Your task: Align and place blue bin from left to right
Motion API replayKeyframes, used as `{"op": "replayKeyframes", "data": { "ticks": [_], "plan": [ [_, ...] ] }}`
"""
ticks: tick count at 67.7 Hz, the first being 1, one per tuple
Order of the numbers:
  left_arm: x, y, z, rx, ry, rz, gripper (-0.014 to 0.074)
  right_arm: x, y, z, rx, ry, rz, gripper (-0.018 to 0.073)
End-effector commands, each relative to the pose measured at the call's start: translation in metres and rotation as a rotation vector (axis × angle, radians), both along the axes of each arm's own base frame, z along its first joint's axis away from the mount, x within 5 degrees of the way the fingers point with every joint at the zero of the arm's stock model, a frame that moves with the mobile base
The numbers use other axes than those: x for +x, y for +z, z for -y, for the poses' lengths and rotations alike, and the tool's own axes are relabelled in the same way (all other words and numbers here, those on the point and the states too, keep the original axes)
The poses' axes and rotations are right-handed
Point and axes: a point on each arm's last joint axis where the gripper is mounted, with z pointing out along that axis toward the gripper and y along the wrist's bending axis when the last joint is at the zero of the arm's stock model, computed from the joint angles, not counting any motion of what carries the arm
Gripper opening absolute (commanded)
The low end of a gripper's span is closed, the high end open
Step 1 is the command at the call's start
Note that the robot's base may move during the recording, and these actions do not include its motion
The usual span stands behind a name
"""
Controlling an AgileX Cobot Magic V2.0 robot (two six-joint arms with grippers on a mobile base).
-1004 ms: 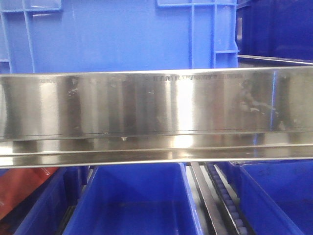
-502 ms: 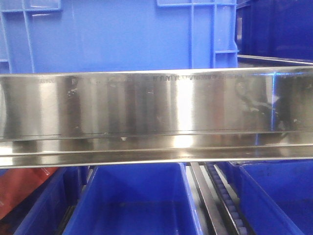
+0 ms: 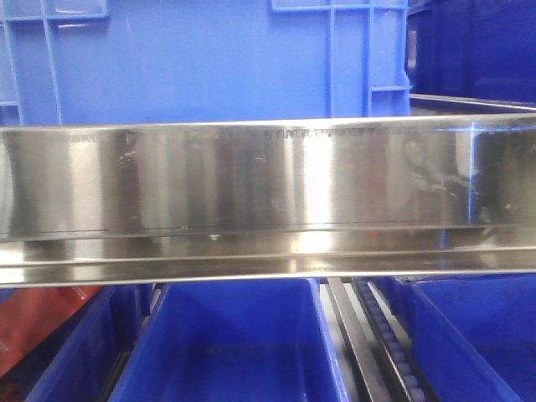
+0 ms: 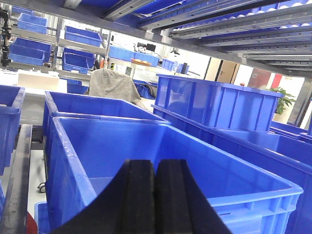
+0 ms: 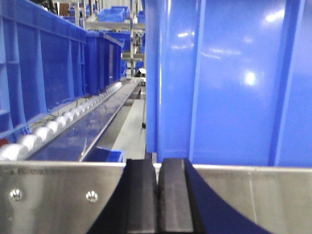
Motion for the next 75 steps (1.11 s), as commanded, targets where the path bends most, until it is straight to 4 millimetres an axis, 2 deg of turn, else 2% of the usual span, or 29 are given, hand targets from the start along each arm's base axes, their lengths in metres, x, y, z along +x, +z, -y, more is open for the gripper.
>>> {"op": "replayKeyframes", "data": {
  "ticks": [1,29,75],
  "plan": [
    [-0.0016,0.0034,0.0003,-0.003,-0.007,0.032,-0.0111,-0.0003,0.0010,0.0002,0.004,-0.002,0.012,-0.0085],
    [-0.0016,0.0034,0.0003,-0.003,-0.007,0.032,-0.0111,-0.0011,-0.0006,-0.0032,0.009,0.060,-0.007,-0.0085],
    [-0.0016,0.0034,0.0003,-0.003,-0.007,0.032,-0.0111,-0.0010,-0.0025,-0.0030,0.004,0.056,-0.027,-0.0085]
  ]
}}
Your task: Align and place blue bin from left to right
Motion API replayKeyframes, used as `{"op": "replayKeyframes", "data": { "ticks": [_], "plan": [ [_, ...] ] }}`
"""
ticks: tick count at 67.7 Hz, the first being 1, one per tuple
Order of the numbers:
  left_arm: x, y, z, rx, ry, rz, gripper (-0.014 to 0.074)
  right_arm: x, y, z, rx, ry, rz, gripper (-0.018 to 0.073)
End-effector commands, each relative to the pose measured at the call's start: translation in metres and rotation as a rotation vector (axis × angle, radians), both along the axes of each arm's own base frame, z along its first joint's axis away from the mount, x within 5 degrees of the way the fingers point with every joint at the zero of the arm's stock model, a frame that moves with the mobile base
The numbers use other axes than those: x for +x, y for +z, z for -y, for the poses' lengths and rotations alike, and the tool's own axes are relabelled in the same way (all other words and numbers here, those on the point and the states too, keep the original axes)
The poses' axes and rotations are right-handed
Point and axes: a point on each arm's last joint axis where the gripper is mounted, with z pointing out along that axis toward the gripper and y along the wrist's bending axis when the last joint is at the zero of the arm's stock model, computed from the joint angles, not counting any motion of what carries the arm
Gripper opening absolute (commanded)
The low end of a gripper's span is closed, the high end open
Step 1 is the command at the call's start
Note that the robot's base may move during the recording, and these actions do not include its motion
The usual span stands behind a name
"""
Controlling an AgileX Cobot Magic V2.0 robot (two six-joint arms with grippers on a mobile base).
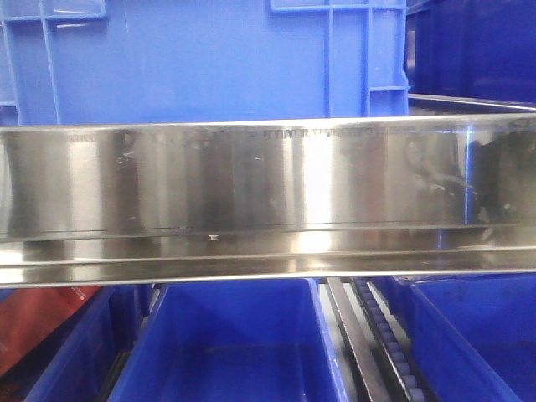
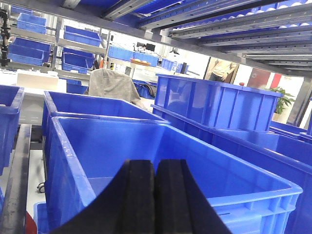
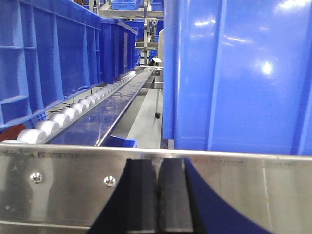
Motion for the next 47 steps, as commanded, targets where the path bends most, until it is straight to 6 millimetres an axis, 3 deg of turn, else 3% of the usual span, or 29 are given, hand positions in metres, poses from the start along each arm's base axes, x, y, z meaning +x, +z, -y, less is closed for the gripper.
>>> {"op": "replayKeyframes", "data": {
  "ticks": [1,37,47],
  "plan": [
    [-0.002,0.003,0.000,-0.005,-0.007,0.031,-0.0111,0.000,0.001,0.000,0.003,0.000,0.011,-0.0085],
    [-0.002,0.004,-0.001,0.000,0.005,0.034,-0.0111,0.000,0.001,0.000,0.003,0.000,0.011,-0.0085],
    [-0.008,-0.008,-0.014,0.156,0.129,0.077,-0.0111,0.000,0.001,0.000,0.003,0.000,0.011,-0.0085]
  ]
}}
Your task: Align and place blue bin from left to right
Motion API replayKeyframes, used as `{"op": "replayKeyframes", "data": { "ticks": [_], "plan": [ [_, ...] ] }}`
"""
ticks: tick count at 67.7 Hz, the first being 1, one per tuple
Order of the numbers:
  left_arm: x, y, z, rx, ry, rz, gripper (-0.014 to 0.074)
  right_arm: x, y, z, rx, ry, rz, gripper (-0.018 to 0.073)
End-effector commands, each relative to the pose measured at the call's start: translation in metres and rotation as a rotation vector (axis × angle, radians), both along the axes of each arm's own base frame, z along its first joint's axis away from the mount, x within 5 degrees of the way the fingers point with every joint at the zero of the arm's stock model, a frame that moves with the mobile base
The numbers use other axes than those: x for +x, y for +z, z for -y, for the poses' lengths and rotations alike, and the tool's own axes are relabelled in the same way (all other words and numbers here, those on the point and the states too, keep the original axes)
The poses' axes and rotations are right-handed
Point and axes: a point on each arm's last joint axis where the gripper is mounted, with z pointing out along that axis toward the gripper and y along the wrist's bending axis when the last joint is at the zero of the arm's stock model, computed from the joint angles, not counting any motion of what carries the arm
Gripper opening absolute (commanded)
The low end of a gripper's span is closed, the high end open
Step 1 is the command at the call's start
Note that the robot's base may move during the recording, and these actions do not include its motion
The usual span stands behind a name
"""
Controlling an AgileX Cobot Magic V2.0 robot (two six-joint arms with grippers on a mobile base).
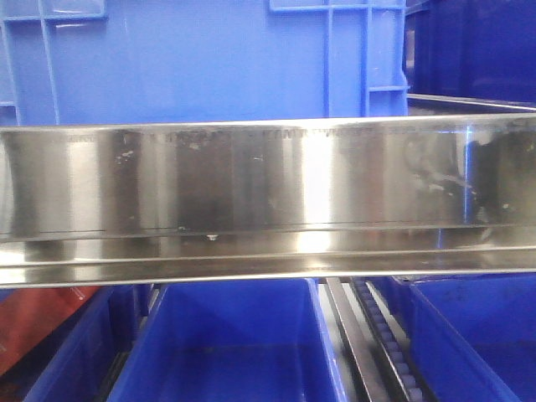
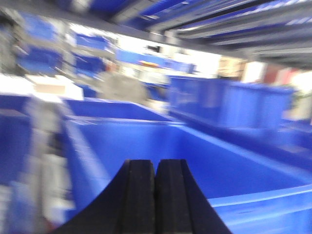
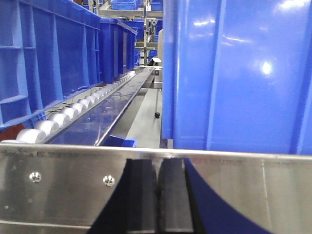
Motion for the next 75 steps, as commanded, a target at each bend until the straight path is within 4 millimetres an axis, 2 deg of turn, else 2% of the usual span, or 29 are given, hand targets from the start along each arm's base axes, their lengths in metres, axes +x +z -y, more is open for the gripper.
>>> {"op": "replayKeyframes", "data": {
  "ticks": [1,6,24,41,64,75],
  "plan": [
    [-0.005,-0.007,-0.007,0.071,0.067,0.039,-0.0111,0.000,0.001,0.000,0.003,0.000,0.011,-0.0085],
    [-0.009,-0.019,-0.014,0.040,0.123,0.025,-0.0111,0.000,0.001,0.000,0.003,0.000,0.011,-0.0085],
    [-0.026,-0.075,-0.030,0.104,0.313,-0.001,-0.0111,0.000,0.001,0.000,0.003,0.000,0.011,-0.0085],
    [-0.044,-0.122,-0.030,0.108,0.319,-0.020,-0.0111,0.000,0.001,0.000,0.003,0.000,0.011,-0.0085],
    [-0.042,-0.183,-0.030,0.123,0.313,-0.125,-0.0111,0.000,0.001,0.000,0.003,0.000,0.011,-0.0085],
    [-0.042,-0.187,-0.030,0.147,0.316,-0.141,-0.0111,0.000,0.001,0.000,0.003,0.000,0.011,-0.0085]
  ]
}}
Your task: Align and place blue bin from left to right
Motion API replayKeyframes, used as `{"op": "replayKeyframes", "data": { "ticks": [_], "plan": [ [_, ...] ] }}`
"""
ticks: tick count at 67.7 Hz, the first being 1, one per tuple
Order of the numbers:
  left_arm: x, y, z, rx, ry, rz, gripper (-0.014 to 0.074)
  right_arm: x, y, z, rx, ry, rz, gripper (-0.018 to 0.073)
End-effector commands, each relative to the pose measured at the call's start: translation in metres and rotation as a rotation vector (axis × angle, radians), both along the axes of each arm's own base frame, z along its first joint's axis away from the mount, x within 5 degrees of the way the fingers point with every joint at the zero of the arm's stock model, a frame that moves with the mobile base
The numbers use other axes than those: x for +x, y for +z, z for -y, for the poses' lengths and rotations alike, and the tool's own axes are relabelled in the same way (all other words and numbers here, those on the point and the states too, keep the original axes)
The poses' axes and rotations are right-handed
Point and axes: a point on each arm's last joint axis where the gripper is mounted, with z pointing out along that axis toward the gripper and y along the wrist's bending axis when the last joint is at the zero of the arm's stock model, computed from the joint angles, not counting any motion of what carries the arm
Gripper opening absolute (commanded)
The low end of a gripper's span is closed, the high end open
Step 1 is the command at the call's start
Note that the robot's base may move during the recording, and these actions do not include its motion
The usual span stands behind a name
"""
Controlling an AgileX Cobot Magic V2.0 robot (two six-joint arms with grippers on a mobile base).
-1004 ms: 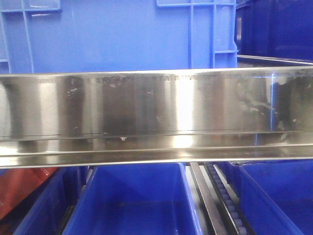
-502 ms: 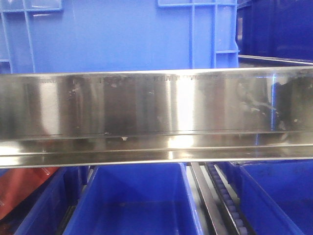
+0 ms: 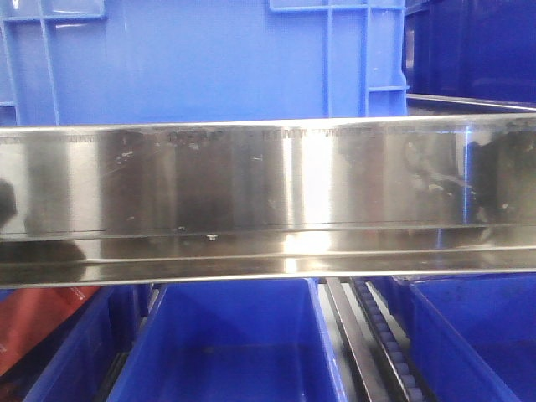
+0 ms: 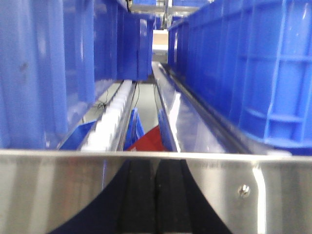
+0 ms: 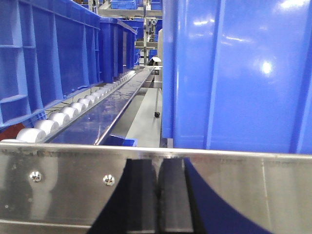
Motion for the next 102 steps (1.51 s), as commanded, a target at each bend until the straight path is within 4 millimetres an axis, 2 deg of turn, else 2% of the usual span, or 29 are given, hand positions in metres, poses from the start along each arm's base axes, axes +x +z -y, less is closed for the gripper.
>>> {"op": "replayKeyframes", "data": {
  "ticks": [1,25,66,73,102],
  "plan": [
    [0.000,0.001,0.000,0.024,0.004,0.017,-0.0111,0.000,0.001,0.000,0.003,0.000,0.013,-0.0085],
    [-0.001,0.011,0.002,0.026,-0.043,0.132,-0.0111,0.000,0.001,0.000,0.003,0.000,0.013,-0.0085],
    [-0.001,0.011,0.002,0.017,-0.044,0.132,-0.0111,0.000,0.001,0.000,0.003,0.000,0.013,-0.0085],
    [-0.001,0.011,0.002,-0.067,-0.046,0.132,-0.0111,0.000,0.001,0.000,0.003,0.000,0.013,-0.0085],
    [-0.001,0.011,0.002,-0.021,-0.045,0.132,-0.0111,0.000,0.001,0.000,0.003,0.000,0.013,-0.0085]
  ]
}}
